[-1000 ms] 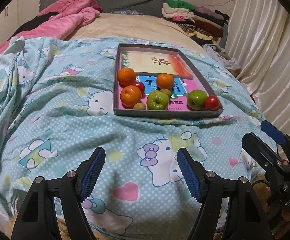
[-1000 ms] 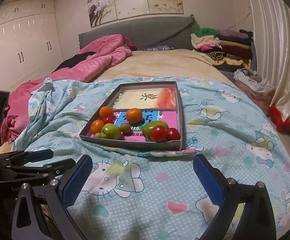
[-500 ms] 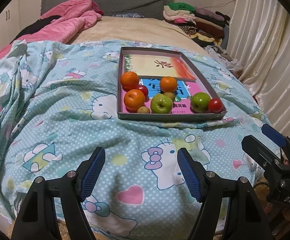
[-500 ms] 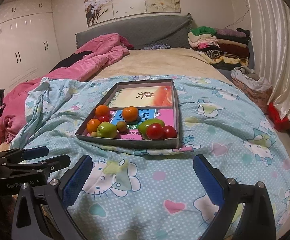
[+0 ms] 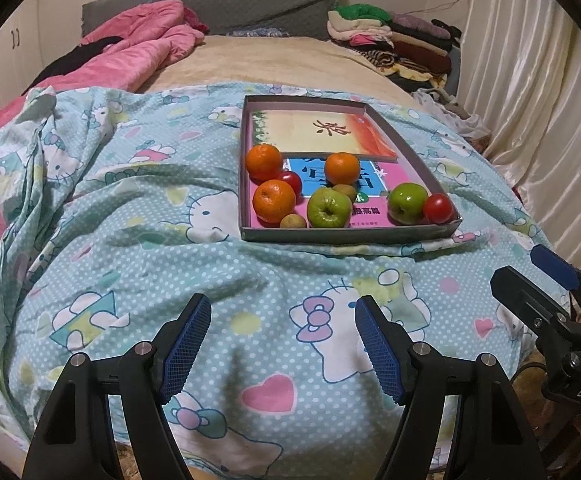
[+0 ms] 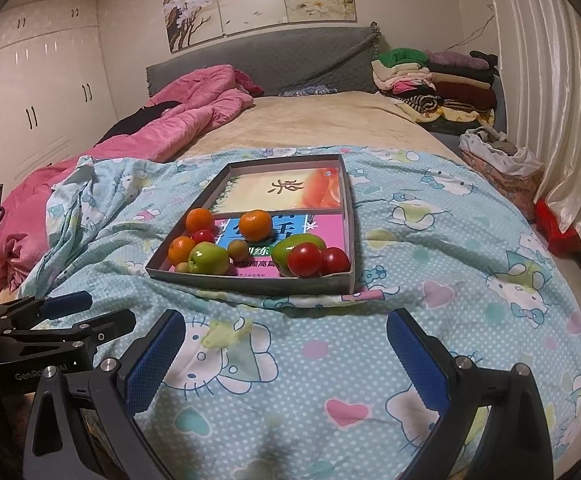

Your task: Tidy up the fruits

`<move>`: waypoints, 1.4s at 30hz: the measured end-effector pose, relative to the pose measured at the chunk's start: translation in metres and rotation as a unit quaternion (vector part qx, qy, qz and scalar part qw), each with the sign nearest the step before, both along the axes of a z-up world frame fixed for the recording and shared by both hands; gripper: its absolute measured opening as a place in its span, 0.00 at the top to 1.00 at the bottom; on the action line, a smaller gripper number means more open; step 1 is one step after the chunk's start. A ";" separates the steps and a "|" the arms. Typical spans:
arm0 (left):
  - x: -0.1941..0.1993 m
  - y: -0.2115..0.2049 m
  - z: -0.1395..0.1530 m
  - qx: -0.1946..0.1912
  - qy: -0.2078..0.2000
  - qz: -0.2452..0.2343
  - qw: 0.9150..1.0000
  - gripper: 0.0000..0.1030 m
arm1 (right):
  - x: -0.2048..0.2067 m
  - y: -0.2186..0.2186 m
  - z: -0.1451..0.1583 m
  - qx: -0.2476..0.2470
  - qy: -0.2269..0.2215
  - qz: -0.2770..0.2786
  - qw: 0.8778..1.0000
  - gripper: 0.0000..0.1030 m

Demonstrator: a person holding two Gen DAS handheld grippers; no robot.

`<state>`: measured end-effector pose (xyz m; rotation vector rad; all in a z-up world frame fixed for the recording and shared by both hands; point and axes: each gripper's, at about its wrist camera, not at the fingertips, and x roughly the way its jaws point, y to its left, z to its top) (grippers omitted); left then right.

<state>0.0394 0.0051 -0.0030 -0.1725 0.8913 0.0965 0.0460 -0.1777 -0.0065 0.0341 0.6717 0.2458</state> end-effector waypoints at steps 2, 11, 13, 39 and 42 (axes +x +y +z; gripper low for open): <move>0.001 0.000 0.000 0.000 -0.001 -0.001 1.000 0.26 | 0.000 0.000 -0.001 -0.001 0.001 0.000 1.000 0.01; 0.001 0.000 0.000 0.000 -0.001 0.000 1.000 0.26 | 0.001 0.001 -0.001 -0.004 0.001 0.000 1.000 0.01; 0.000 0.000 0.000 -0.001 -0.002 0.000 1.000 0.26 | 0.000 0.002 -0.001 -0.005 0.001 0.001 1.000 0.01; -0.001 0.000 0.002 -0.002 -0.006 0.000 1.000 0.26 | 0.000 0.003 -0.002 -0.006 0.000 0.003 1.000 0.01; -0.001 0.000 0.002 -0.002 -0.007 0.000 1.000 0.26 | 0.000 0.003 -0.002 -0.006 0.000 0.003 1.000 0.01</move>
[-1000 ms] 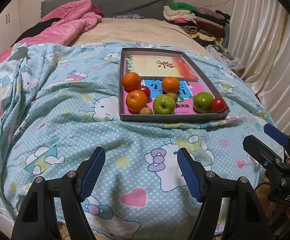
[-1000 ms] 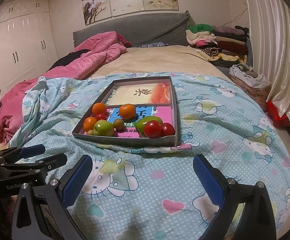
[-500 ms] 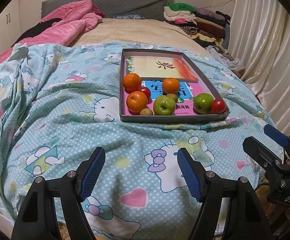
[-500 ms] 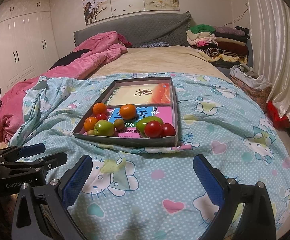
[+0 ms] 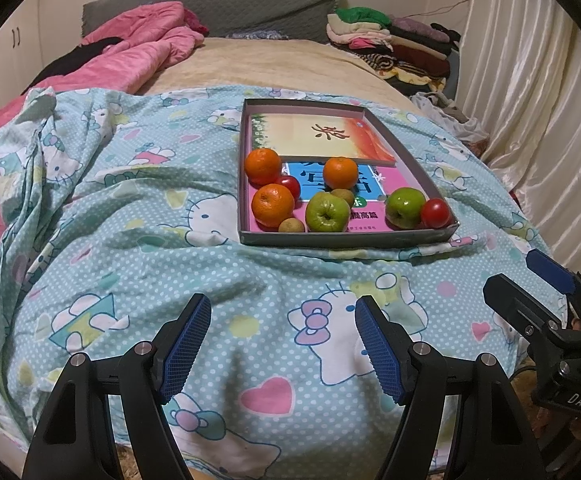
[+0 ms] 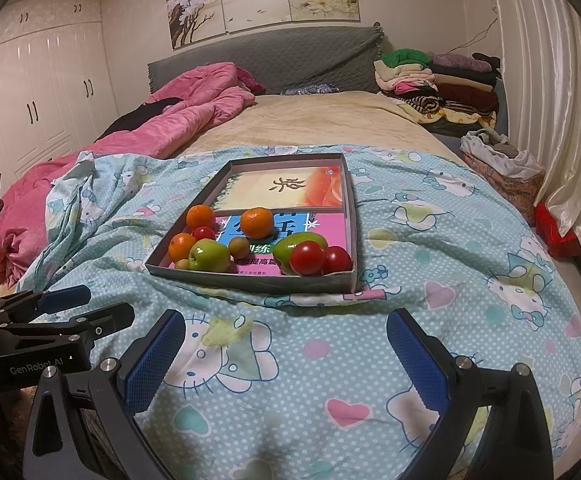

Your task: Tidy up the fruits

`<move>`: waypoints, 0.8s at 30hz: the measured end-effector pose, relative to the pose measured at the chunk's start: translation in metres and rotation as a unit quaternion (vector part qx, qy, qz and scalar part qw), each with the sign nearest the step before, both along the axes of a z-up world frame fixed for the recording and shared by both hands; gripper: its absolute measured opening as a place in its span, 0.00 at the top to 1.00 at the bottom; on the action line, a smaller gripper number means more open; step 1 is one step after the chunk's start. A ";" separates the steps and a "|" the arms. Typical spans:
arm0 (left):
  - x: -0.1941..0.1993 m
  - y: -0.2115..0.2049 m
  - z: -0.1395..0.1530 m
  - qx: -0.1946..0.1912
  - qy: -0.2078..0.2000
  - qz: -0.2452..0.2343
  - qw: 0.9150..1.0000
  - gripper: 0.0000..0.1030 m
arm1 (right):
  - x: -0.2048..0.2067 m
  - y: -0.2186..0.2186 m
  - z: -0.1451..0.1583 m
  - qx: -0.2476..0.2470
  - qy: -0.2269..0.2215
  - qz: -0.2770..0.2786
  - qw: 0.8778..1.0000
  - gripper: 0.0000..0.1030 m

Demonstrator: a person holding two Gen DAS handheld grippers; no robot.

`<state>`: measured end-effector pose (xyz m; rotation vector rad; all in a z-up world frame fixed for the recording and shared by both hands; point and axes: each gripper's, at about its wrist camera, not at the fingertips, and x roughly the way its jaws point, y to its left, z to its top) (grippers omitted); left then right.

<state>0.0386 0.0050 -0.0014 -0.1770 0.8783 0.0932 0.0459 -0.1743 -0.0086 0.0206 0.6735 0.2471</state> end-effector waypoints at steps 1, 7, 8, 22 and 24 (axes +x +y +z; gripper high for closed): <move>0.000 0.000 0.000 0.000 0.000 0.000 1.000 0.26 | 0.000 0.000 0.000 0.000 0.000 0.000 1.000 0.01; 0.000 0.000 0.000 0.000 0.001 0.000 1.000 0.26 | 0.000 0.000 0.000 -0.001 0.000 0.000 1.000 0.01; 0.000 0.000 0.000 0.000 0.000 0.001 1.000 0.26 | 0.000 0.000 0.000 0.000 0.000 0.000 1.000 0.01; -0.001 0.003 0.000 0.004 -0.009 0.016 1.000 0.26 | 0.003 -0.020 0.000 0.039 0.008 -0.027 0.999 0.01; -0.002 0.005 0.002 0.004 -0.013 0.016 1.000 0.26 | 0.006 -0.027 0.001 0.053 0.010 -0.039 0.998 0.01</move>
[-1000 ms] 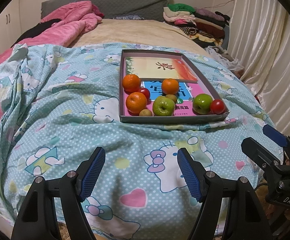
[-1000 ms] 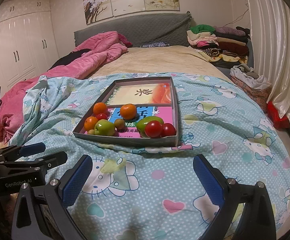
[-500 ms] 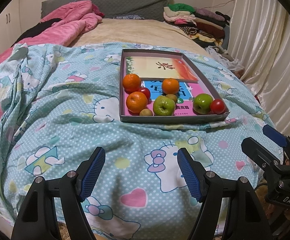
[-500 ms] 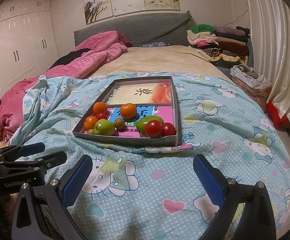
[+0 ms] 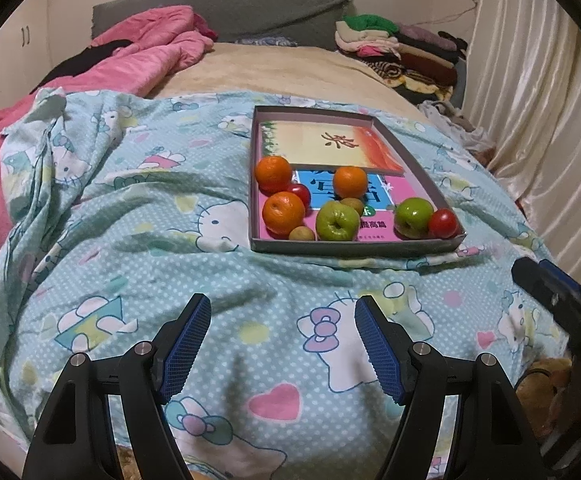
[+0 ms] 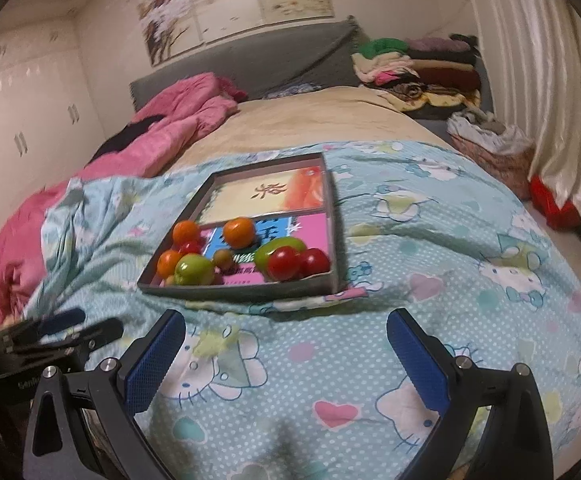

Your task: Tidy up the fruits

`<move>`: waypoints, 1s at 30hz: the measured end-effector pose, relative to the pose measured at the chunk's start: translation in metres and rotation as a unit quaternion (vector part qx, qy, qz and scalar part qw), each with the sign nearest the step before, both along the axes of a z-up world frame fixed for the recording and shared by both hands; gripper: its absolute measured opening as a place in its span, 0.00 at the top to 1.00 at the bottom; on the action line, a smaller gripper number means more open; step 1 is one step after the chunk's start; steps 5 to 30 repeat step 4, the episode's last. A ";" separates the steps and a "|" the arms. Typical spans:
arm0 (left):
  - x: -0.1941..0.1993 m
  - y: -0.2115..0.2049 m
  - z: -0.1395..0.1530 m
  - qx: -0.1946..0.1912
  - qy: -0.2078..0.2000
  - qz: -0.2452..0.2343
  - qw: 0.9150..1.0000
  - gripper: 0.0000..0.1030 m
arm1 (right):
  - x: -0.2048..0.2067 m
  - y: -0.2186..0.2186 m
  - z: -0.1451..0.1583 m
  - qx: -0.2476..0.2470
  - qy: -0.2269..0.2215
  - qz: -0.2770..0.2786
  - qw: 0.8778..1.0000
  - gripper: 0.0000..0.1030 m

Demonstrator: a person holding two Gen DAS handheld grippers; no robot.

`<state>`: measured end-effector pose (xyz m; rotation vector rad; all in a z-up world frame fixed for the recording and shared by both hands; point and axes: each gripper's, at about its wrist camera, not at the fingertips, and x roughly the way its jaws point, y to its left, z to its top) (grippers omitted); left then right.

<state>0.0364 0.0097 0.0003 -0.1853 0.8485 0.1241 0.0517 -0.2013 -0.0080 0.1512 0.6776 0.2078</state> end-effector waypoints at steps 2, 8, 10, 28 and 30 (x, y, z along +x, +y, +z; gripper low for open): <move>-0.001 0.001 0.001 -0.001 -0.005 -0.003 1.000 0.26 | 0.003 -0.008 0.001 0.017 0.003 -0.016 1.000 0.01; 0.000 0.004 0.001 -0.008 -0.005 -0.002 1.000 0.26 | 0.005 -0.016 0.002 0.028 0.003 -0.030 0.999 0.01; 0.000 0.004 0.001 -0.008 -0.005 -0.002 1.000 0.26 | 0.005 -0.016 0.002 0.028 0.003 -0.030 0.999 0.01; 0.000 0.004 0.001 -0.008 -0.005 -0.002 1.000 0.26 | 0.005 -0.016 0.002 0.028 0.003 -0.030 0.999 0.01; 0.000 0.004 0.001 -0.008 -0.005 -0.002 1.000 0.26 | 0.005 -0.016 0.002 0.028 0.003 -0.030 0.999 0.01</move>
